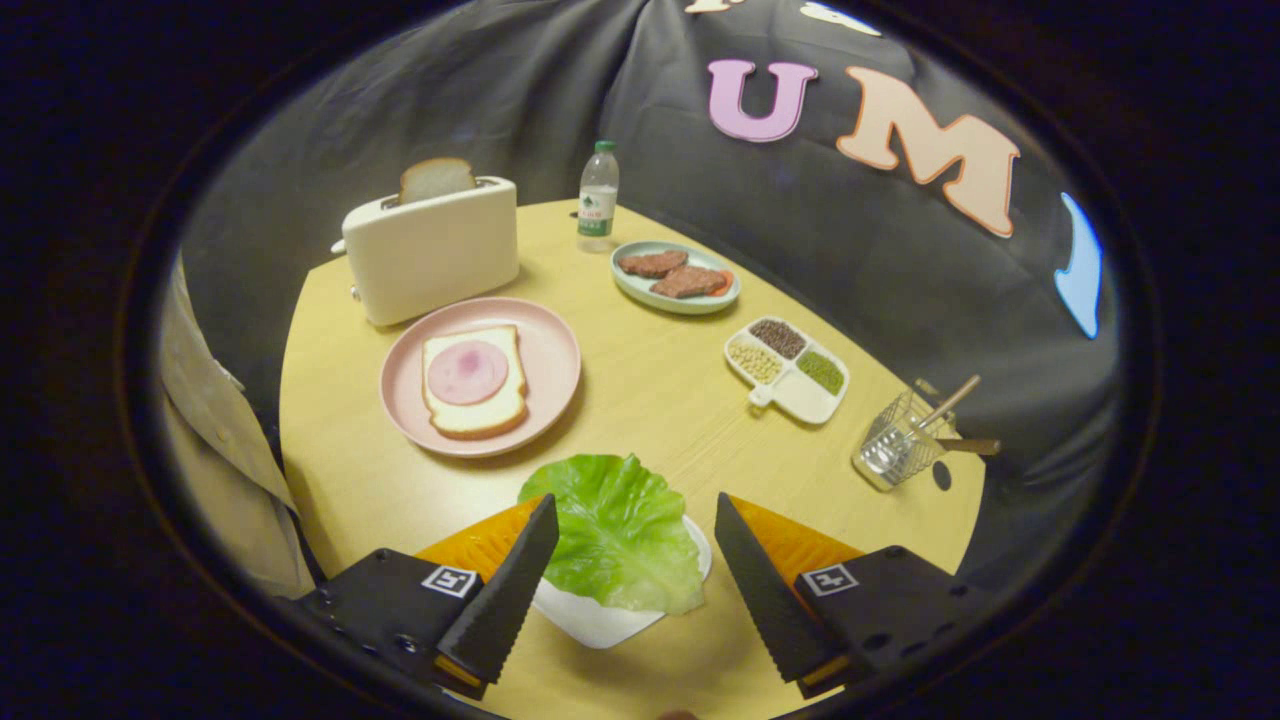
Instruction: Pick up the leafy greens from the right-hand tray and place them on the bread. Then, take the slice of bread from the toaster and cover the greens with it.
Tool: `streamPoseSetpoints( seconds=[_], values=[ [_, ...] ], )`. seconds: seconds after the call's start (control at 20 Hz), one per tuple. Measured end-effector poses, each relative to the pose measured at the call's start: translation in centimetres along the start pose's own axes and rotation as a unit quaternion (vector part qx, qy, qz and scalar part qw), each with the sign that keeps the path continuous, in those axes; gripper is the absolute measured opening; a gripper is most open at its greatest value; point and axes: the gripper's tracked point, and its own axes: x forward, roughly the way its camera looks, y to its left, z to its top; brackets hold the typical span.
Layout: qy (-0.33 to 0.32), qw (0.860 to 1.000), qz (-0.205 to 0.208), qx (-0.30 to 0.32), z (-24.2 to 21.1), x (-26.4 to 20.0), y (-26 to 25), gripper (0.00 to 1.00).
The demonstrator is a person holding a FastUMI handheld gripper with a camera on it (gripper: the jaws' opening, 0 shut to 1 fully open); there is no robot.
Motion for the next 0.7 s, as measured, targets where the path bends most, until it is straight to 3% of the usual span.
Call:
streamPoseSetpoints(
  seconds=[0.3, 0.7],
  values=[
    [0.051, 0.998, 0.044, 0.007, -3.2, 2.6, 0.7, 1.00],
    [0.092, 0.994, 0.056, 0.031, -6.2, 4.6, 0.7, 1.00]
  ],
)
